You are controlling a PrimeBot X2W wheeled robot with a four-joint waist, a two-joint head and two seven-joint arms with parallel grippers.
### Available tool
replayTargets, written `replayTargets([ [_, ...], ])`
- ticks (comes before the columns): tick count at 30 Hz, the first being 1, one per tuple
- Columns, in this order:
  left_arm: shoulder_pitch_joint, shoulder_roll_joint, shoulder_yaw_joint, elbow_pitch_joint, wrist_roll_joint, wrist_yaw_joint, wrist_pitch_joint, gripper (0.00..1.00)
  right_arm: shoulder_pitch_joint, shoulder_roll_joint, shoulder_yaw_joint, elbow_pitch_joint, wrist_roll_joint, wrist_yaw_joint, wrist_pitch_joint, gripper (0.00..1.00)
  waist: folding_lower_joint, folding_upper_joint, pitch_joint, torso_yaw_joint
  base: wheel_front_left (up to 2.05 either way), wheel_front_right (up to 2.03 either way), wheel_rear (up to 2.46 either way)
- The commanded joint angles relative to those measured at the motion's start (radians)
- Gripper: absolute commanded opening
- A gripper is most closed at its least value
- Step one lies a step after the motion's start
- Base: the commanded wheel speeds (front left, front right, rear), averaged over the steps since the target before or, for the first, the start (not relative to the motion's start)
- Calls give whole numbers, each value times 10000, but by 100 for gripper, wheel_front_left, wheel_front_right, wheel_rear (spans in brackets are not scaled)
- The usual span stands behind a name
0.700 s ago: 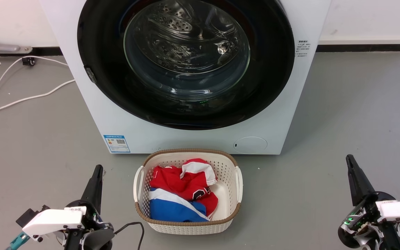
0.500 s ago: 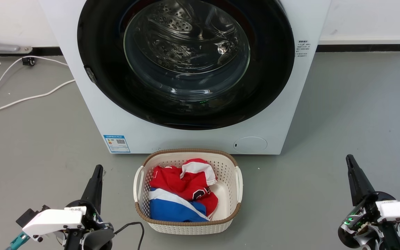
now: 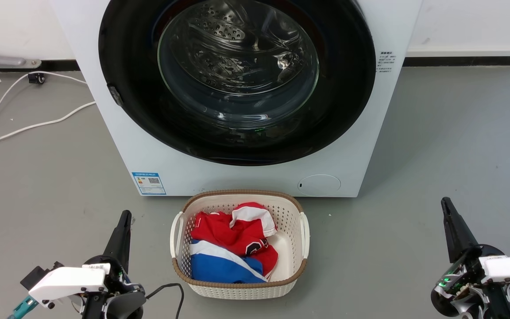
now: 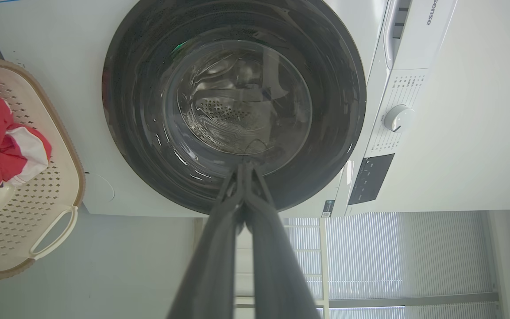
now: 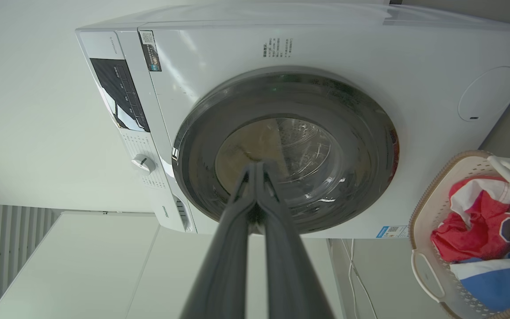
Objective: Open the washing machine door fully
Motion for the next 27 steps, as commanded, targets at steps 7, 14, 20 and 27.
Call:
replayTargets([
  [7, -105, -16, 44, 10, 37, -24, 26, 0, -107, 39, -10, 6, 0, 0, 27, 0, 0, 0, 0, 0, 0, 0, 0],
  [14, -106, -19, 48, 11, 29, -24, 31, 0, -108, 38, -11, 6, 0, 0, 28, 0, 0, 0, 0, 0, 0, 0, 0],
  [20, -106, -22, 52, 9, 34, -24, 35, 0, -108, 38, -11, 6, 1, 0, 28, 0, 0, 0, 0, 0, 0, 0, 0],
  [27, 230, -52, -29, 286, 27, 2, -5, 100, 250, 10, 19, 288, -13, 0, -5, 100, 0, 0, 0, 0, 0, 0, 0],
])
